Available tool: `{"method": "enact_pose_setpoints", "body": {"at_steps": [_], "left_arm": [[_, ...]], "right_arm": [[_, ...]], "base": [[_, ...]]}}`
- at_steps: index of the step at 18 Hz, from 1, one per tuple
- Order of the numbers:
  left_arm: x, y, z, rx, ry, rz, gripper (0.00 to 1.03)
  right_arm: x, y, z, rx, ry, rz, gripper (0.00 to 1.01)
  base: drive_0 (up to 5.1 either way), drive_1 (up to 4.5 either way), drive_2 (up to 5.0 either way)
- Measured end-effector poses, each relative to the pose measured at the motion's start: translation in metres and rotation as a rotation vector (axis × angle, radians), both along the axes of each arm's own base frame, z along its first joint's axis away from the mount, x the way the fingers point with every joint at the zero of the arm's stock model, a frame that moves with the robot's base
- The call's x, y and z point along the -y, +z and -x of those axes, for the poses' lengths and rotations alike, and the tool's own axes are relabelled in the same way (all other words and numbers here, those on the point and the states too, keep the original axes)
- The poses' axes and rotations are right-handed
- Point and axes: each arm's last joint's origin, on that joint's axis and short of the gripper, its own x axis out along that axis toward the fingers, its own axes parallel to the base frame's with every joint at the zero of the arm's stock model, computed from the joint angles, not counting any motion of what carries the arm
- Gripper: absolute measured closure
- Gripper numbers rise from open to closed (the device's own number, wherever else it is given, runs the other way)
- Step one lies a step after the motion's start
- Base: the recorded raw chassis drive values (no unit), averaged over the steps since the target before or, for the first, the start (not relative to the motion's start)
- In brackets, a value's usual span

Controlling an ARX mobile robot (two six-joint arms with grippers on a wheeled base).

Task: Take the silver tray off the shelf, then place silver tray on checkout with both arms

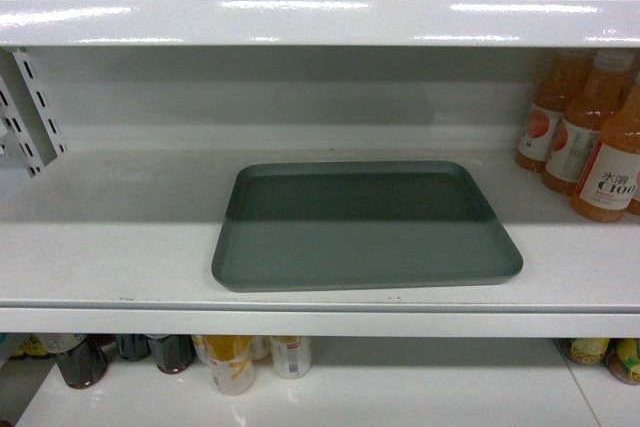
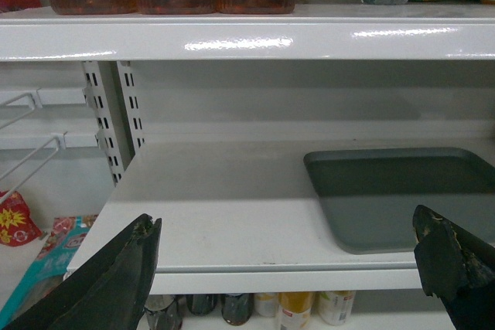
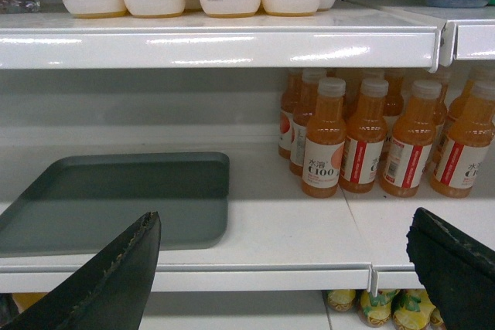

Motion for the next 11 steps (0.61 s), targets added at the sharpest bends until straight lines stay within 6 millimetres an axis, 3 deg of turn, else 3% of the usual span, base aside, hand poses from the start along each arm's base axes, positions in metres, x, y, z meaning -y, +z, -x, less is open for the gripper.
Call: {"method": "enact_pose_setpoints", "body": {"at_steps": [11], "left_arm": [[0.0000, 0.0000, 0.0000, 0.000, 0.000, 0.000, 0.05]], "right_arm": [[0.0000, 0.0000, 0.0000, 0.000, 0.000, 0.000, 0.03]], "base": [[0.0, 0.00, 0.0]]}}
